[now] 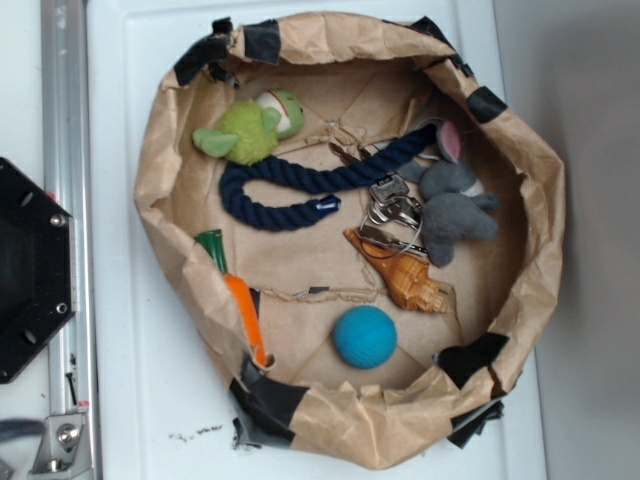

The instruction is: Grab the blue ball.

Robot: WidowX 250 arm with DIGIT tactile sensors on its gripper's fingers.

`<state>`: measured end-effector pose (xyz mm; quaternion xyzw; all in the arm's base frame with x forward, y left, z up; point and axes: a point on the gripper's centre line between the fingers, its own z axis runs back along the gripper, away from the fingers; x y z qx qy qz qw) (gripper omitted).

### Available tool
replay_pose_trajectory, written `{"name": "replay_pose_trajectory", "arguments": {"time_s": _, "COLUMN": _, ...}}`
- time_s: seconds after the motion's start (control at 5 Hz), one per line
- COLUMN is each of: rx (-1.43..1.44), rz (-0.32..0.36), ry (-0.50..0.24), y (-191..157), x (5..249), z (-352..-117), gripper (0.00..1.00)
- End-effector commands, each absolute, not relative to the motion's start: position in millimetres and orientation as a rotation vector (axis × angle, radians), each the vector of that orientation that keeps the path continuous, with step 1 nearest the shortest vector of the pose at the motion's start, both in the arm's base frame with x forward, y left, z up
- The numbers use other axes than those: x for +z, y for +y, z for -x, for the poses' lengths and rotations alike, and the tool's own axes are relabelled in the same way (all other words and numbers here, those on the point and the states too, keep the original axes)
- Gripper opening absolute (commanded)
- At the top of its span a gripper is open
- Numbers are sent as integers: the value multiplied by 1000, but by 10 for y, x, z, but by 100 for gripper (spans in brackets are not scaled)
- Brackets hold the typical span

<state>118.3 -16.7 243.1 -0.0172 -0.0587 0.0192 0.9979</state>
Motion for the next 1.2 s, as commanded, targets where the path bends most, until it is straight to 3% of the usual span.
{"name": "replay_pose_trajectory", "arguments": {"time_s": 0.0, "rx": 38, "rz": 34, "ry": -118, "y": -167, "x": 2431, "z": -1183, "gripper": 100}}
{"name": "replay_pose_trajectory", "arguments": {"time_s": 0.2, "rx": 162, "rz": -2, "ry": -159, "y": -159, "x": 2166, "z": -1683, "gripper": 100}}
{"name": "replay_pose_trajectory", "arguments": {"time_s": 0.4, "rx": 283, "rz": 97, "ry": -77, "y": -118, "x": 1893, "z": -2103, "gripper": 100}}
{"name": "replay_pose_trajectory", "arguments": {"time_s": 0.6, "rx": 426, "rz": 207, "ry": -95, "y": -30, "x": 1447, "z": -2464, "gripper": 100}}
{"name": "replay_pose_trajectory", "arguments": {"time_s": 0.8, "rx": 489, "rz": 261, "ry": -26, "y": -34, "x": 941, "z": -2648, "gripper": 100}}
{"name": "replay_pose_trajectory", "arguments": {"time_s": 1.0, "rx": 436, "rz": 324, "ry": -11, "y": -187, "x": 627, "z": -2718, "gripper": 100}}
